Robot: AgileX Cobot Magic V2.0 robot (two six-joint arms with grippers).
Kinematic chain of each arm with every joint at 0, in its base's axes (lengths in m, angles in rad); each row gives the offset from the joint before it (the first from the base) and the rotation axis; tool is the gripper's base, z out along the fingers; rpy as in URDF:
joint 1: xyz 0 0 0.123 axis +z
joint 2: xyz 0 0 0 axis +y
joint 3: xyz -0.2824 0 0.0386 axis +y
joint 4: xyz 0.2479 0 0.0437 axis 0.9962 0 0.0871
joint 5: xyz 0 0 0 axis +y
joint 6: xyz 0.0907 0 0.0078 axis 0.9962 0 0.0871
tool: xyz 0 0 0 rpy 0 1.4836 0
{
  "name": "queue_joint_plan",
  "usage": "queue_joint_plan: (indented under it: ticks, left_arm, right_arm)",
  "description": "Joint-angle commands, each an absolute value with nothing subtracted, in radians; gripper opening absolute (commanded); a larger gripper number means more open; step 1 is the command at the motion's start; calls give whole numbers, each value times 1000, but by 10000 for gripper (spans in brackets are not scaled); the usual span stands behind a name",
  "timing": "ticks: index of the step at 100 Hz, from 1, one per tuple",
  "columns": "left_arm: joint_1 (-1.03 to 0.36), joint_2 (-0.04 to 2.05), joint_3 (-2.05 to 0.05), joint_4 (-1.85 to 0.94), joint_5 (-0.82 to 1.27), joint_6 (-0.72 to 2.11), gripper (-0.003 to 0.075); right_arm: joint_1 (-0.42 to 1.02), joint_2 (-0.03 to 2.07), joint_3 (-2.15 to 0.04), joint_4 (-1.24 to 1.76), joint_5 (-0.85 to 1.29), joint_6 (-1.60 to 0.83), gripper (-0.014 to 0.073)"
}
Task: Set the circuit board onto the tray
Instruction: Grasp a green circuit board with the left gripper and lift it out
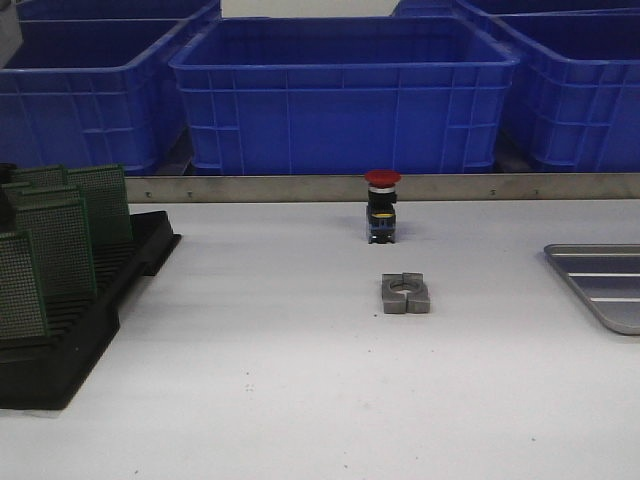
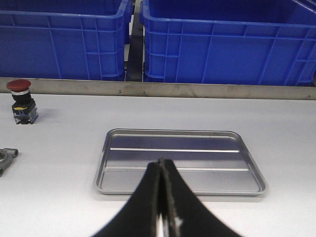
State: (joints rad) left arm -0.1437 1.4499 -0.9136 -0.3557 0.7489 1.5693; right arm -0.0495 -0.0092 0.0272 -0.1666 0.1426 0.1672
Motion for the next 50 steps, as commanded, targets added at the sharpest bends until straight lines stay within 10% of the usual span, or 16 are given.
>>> queue_joint_plan:
  ticks: [1,16,39,50]
  left_arm:
    - [-151,1455,-946,-378,707,1569,301]
    - [-151,1484,-946,-386,690,1569,281]
    - [-151,1484,-949,-386,739,1569,-22]
    - [-151,1484,-981,-386,813,1571,-20]
  right_arm:
    - [-55,-32,26,-180,70,165,-60]
    - [-55,-32,26,-180,70,165,-60]
    - [-55,-32,26,-180,70,165,-60]
    - [-55,-32,26,-180,70,165,-60]
